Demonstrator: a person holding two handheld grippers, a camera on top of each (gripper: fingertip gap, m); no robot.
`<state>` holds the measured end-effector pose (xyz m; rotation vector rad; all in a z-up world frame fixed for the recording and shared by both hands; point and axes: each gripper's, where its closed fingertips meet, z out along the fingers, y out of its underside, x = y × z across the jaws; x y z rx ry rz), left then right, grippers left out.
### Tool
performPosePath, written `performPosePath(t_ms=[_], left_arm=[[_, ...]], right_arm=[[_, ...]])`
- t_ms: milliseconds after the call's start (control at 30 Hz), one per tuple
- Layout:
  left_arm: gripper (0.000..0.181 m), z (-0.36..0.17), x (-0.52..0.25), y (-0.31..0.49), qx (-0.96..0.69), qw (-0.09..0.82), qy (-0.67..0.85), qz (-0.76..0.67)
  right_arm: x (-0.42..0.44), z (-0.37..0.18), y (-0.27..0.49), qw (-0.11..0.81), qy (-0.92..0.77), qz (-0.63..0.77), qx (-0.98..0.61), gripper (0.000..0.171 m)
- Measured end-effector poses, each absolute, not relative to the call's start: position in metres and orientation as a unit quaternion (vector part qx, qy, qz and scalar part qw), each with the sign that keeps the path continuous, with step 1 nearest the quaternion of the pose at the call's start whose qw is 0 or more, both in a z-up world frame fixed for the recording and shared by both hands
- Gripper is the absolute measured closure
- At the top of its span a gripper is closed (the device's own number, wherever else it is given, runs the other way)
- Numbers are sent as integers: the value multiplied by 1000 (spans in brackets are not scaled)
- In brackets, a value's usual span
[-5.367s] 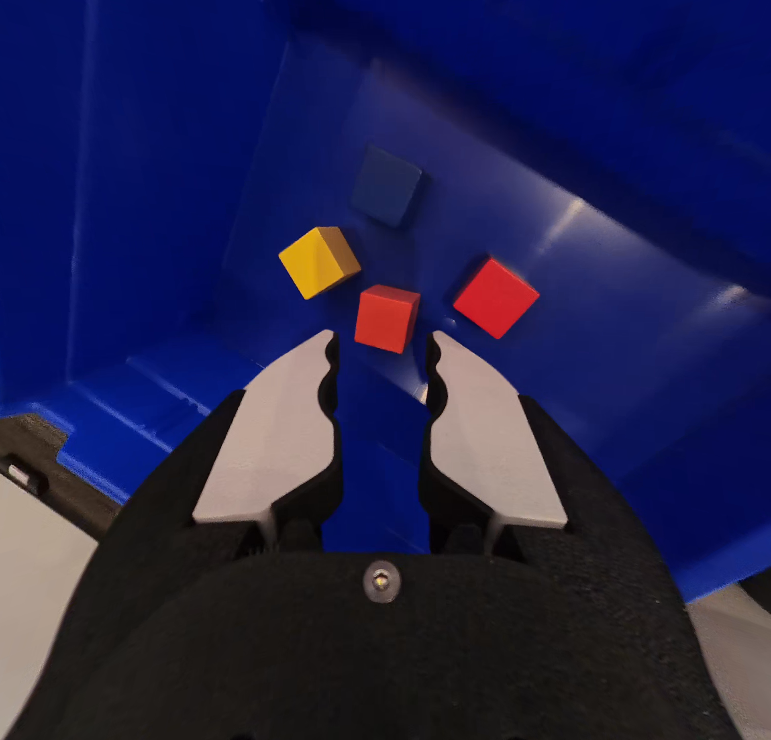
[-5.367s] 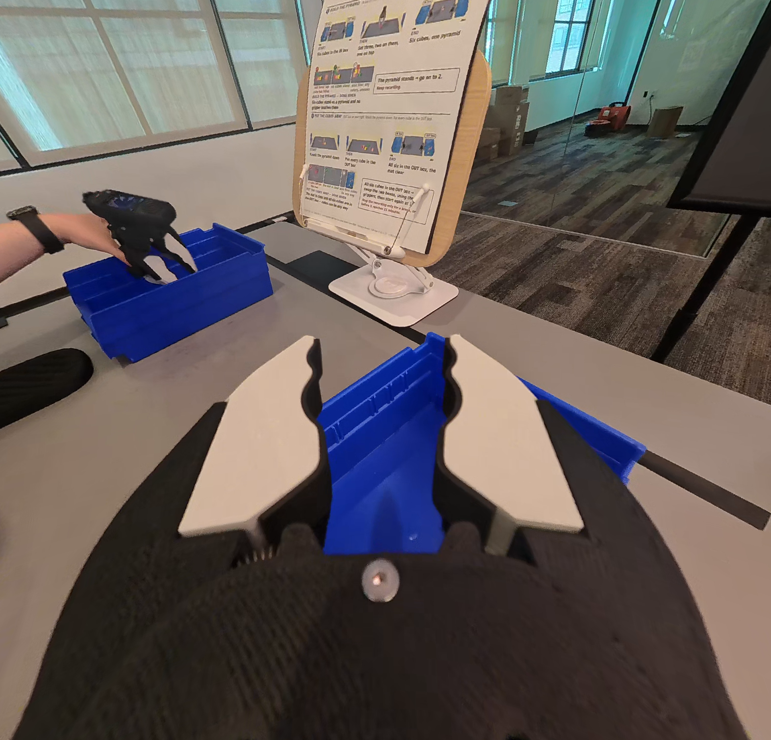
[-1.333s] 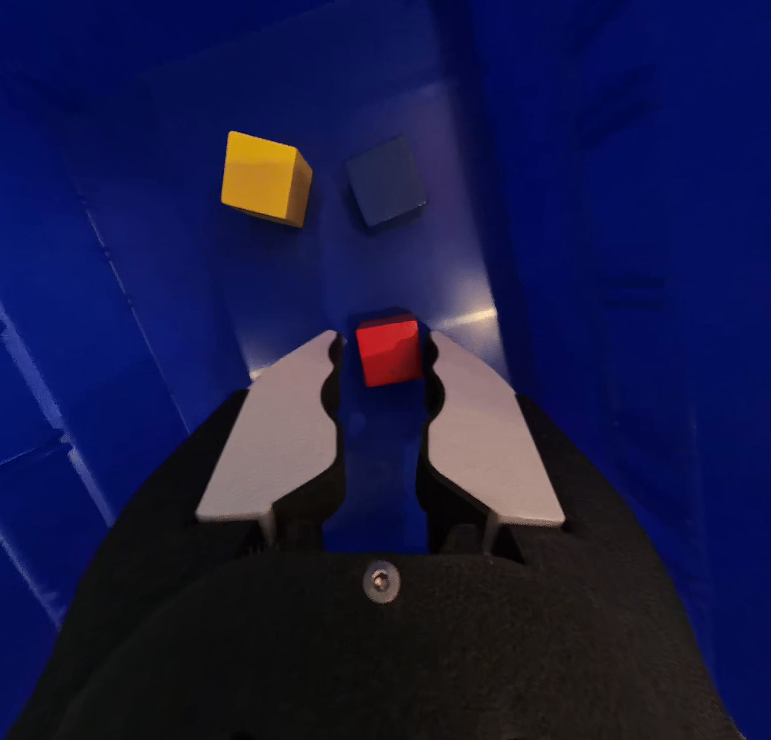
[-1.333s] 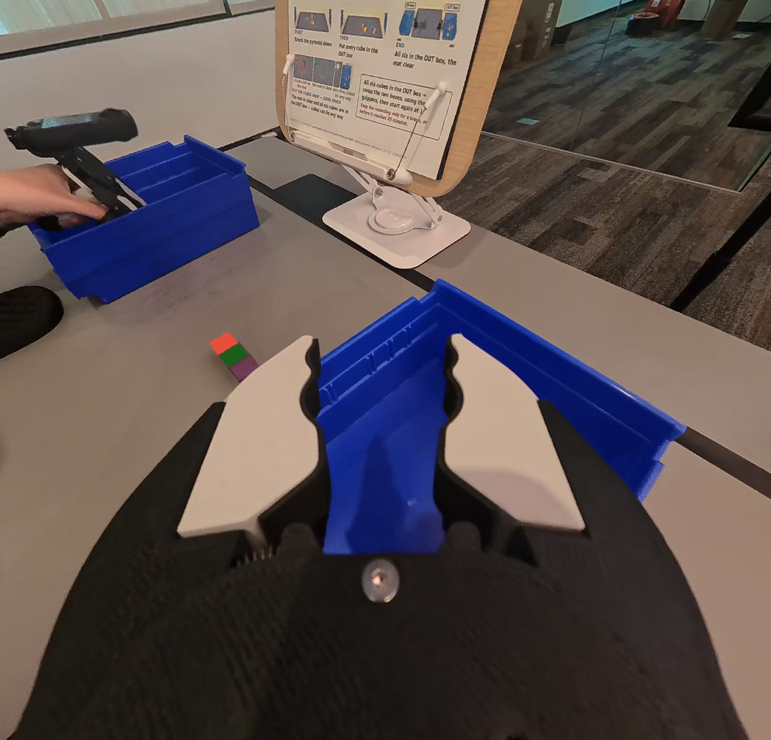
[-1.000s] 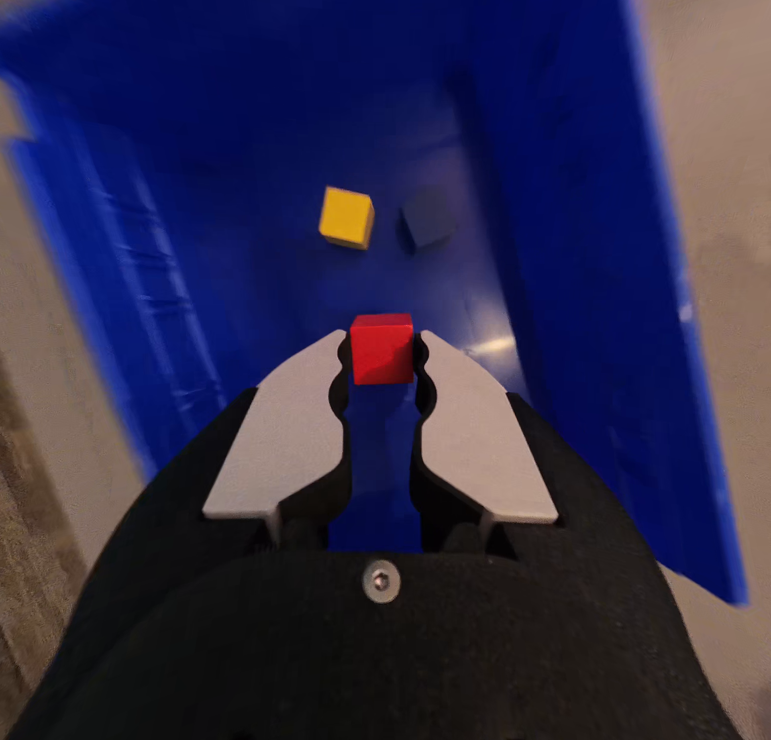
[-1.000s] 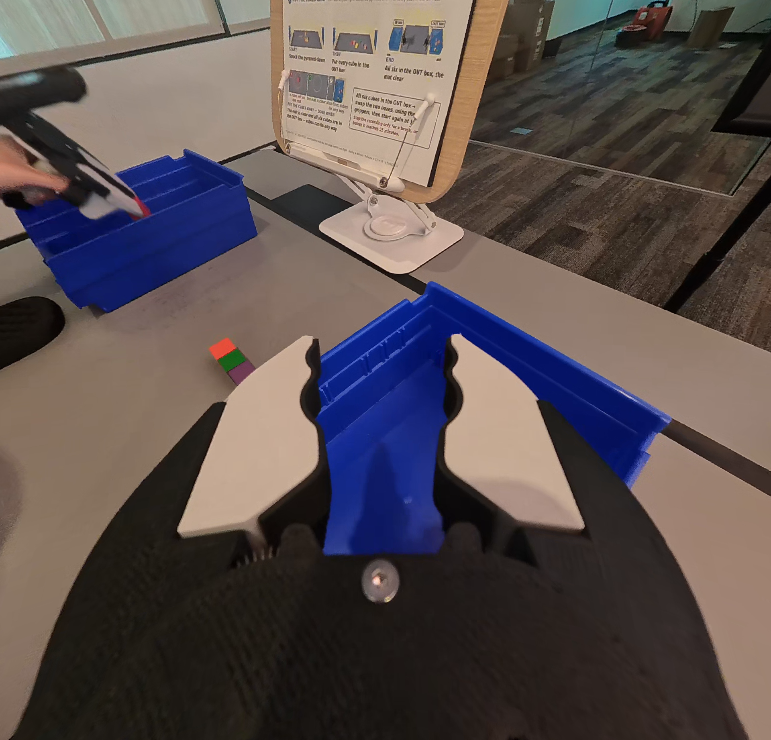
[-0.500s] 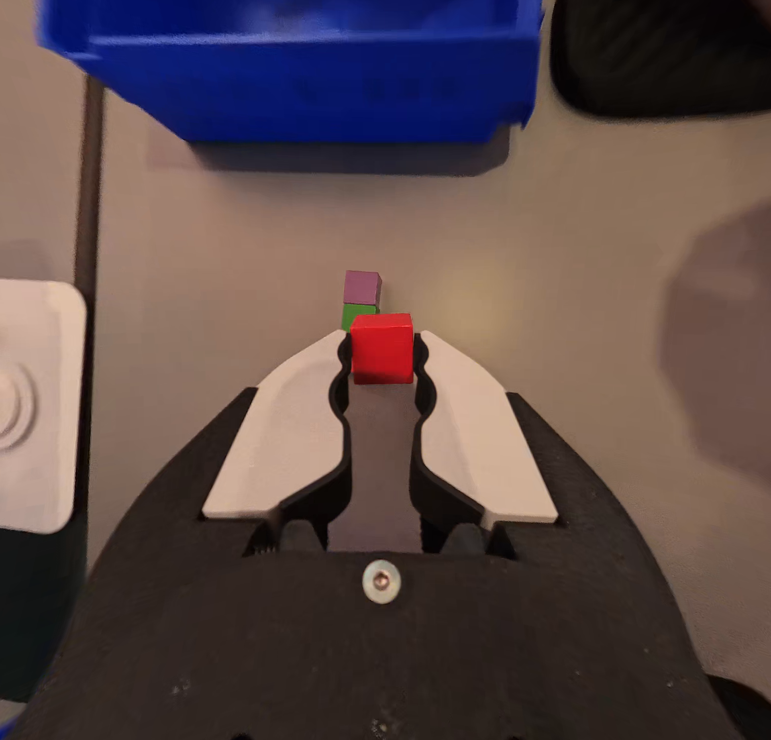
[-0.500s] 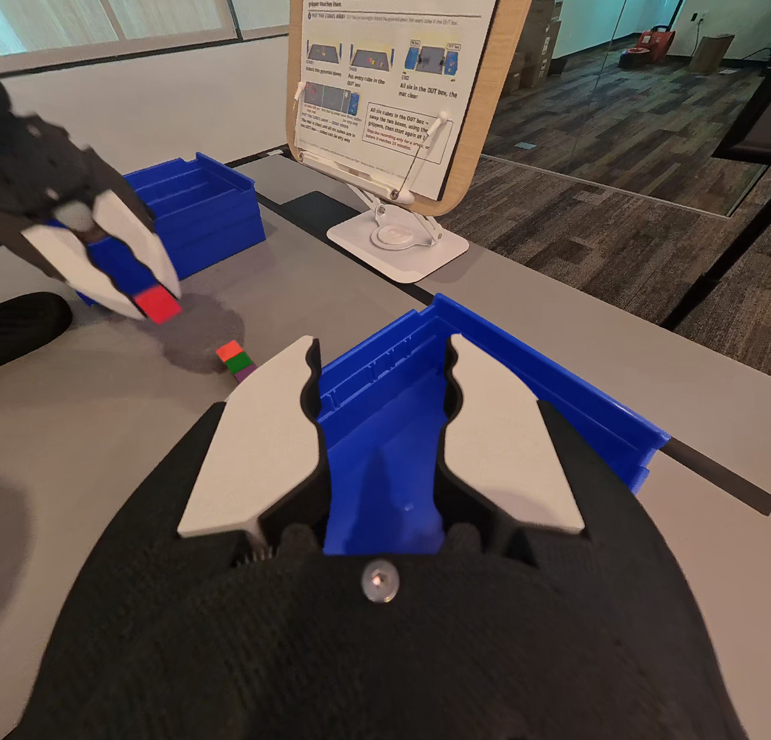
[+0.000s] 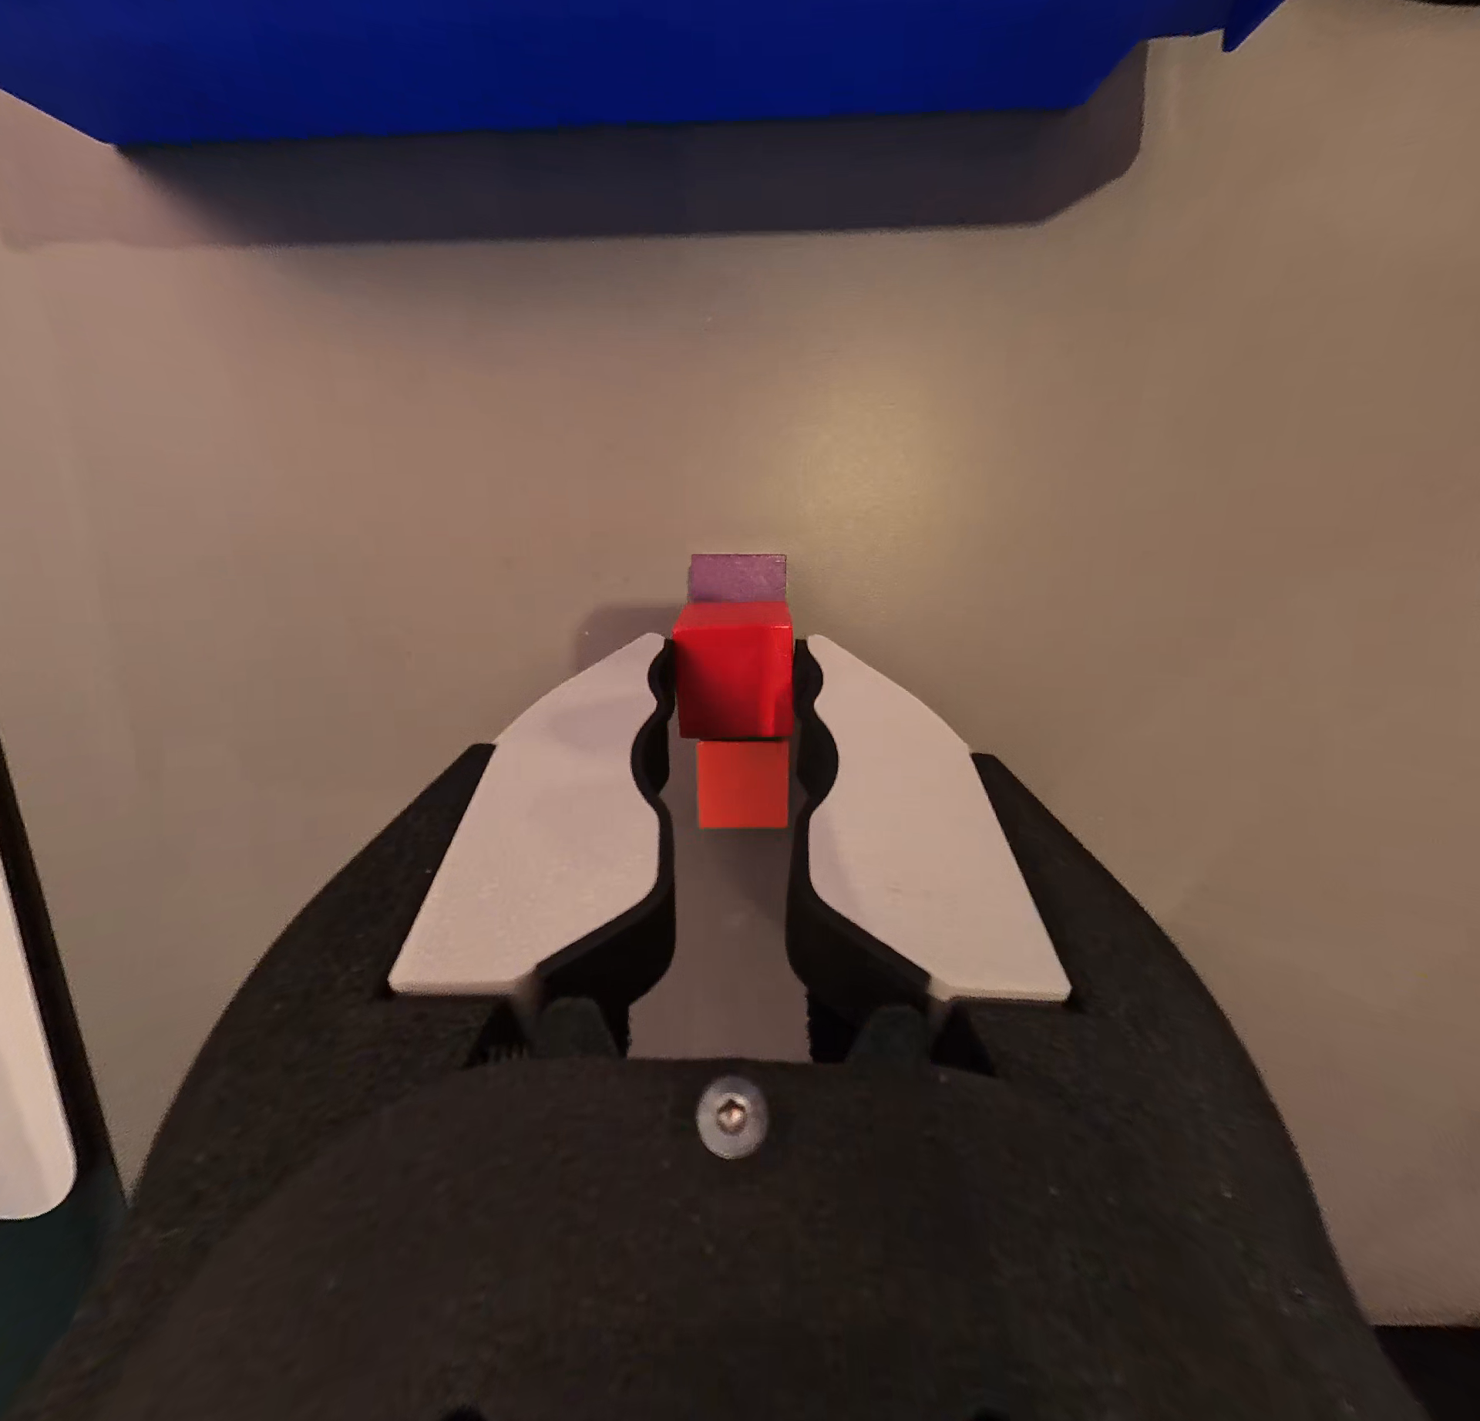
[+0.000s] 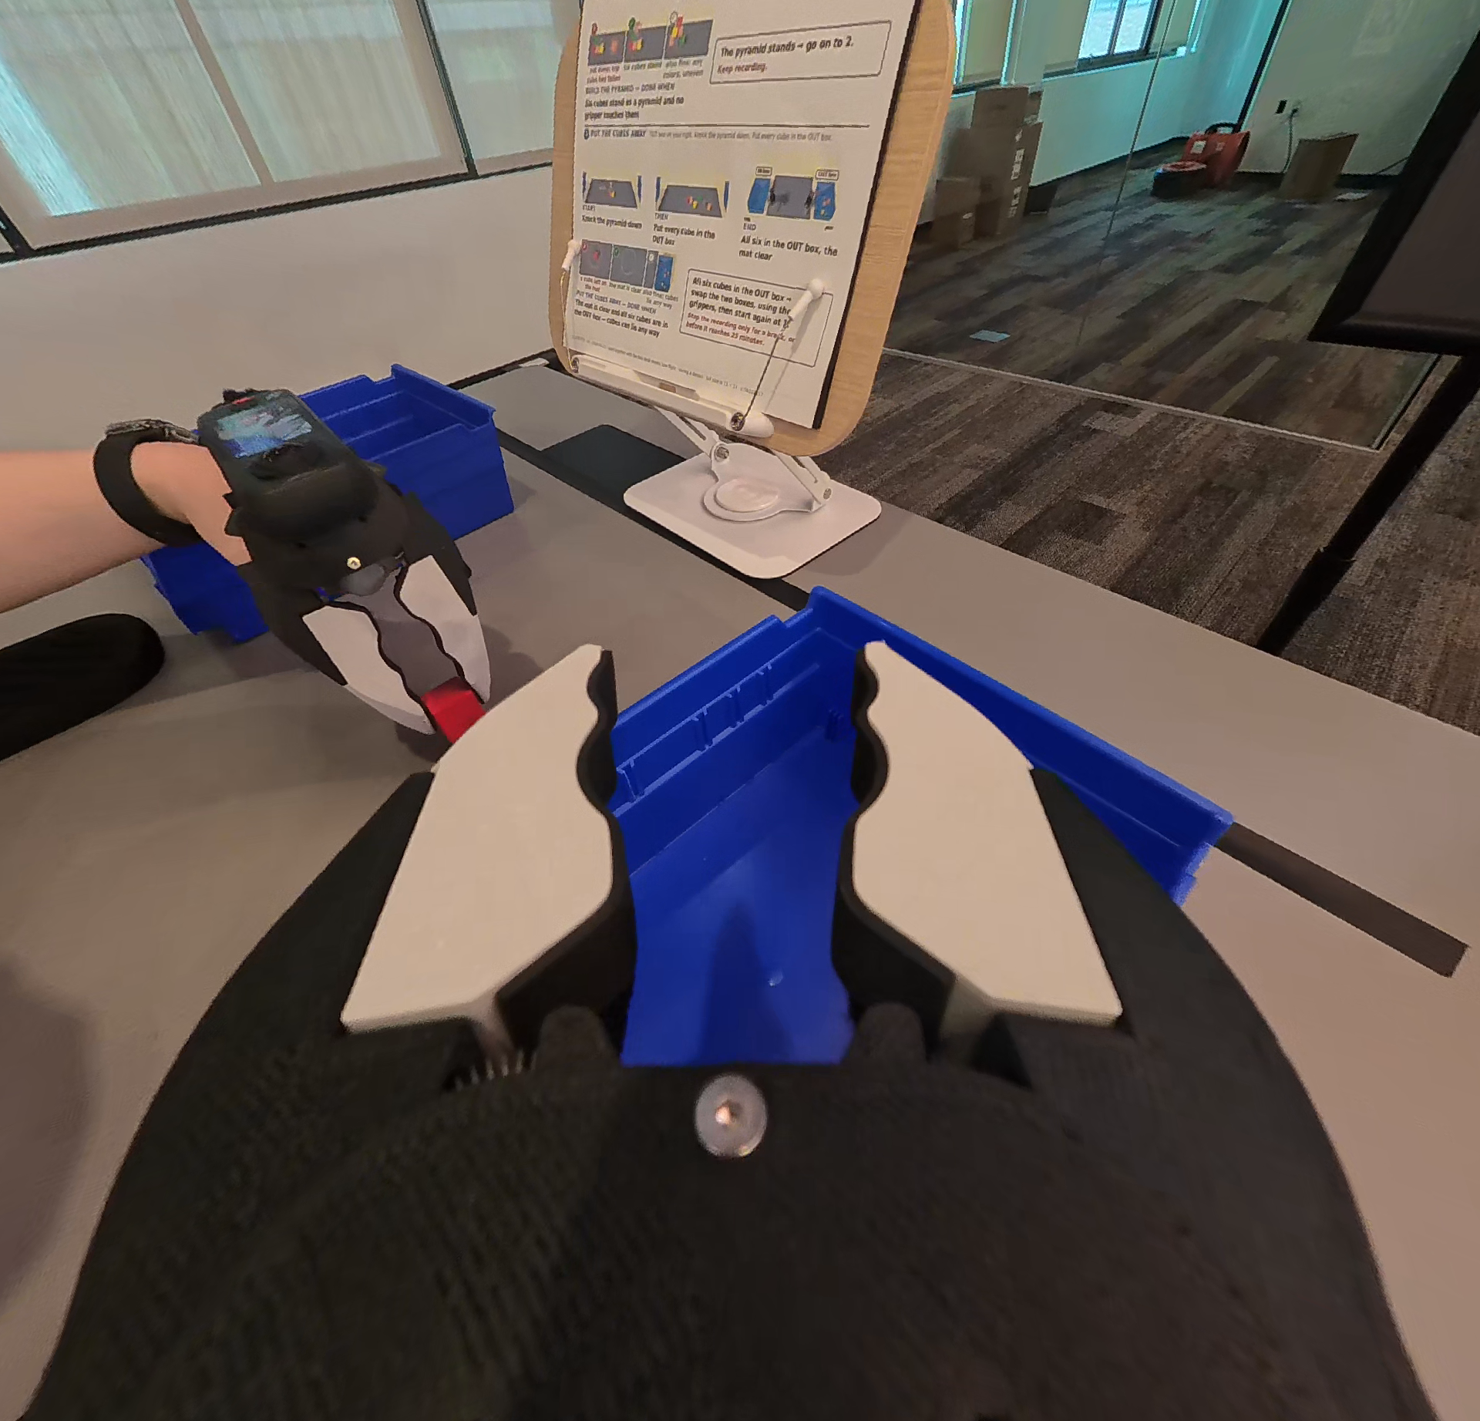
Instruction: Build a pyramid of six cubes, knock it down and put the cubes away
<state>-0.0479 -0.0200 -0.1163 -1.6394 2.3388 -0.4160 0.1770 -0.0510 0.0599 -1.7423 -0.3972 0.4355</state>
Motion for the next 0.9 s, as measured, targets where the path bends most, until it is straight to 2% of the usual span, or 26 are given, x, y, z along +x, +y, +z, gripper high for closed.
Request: performPosePath(t_ms=[900], left_arm=[[153, -127, -47, -19, -560, 98, 813, -126]], right_arm=[[179, 56, -49, 600, -171, 194, -757, 114]])
